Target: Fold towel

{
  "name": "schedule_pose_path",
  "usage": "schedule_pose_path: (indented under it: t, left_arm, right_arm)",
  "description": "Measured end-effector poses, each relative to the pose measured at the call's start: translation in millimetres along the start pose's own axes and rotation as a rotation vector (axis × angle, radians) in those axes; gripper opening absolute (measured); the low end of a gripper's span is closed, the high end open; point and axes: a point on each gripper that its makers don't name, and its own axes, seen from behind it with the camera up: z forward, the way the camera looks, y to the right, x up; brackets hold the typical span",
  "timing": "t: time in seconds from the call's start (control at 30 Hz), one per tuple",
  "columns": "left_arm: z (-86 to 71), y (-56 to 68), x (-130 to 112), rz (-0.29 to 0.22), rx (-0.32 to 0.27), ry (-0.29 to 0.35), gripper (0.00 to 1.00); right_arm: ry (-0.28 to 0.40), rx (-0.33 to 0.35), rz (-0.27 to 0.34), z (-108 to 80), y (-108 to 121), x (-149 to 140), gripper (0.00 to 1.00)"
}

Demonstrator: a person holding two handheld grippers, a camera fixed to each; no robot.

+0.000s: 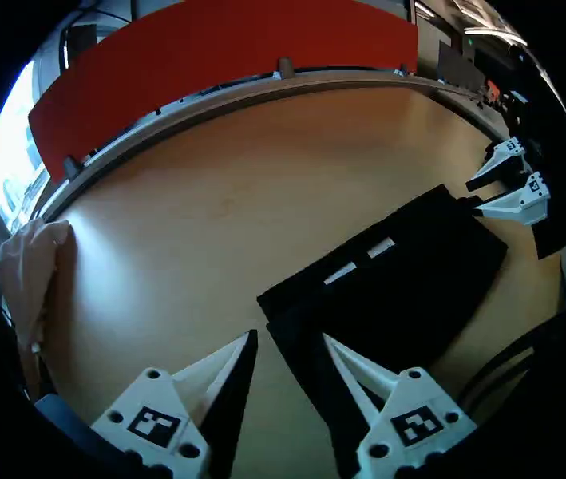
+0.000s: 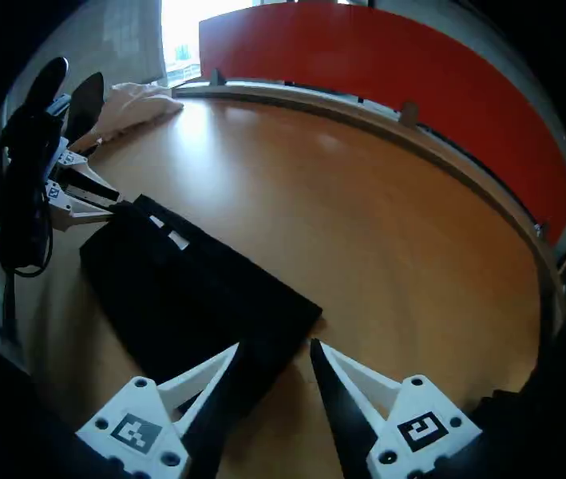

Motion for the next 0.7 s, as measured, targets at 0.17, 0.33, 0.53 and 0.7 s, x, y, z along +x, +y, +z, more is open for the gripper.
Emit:
schedule_pose_path:
  t: [0.17,0.33,0.53,0.7]
  left_arm:
    - [1.3,-7.0,3,0.008,0.014,0.001,0.67]
    - [0.5,-14.8,6,-0.002,0.030,0.000,0.80]
    - [-1.7,-24.1,12,-0.003,0.051,0.007,0.89]
    - [-4.6,-30.9,16,-0.003,0.067,0.010,0.92]
  right_arm:
    - [0.003,-0.022,-0.007,2.0,8,3,0.64]
    - [0.014,-0.048,-0.004,3.8,17,10,0.67]
    - [0.021,-0.065,-0.001,4.3,24,16,0.71]
    - [0.029,-0.070,-0.001,2.9,26,18,0.83]
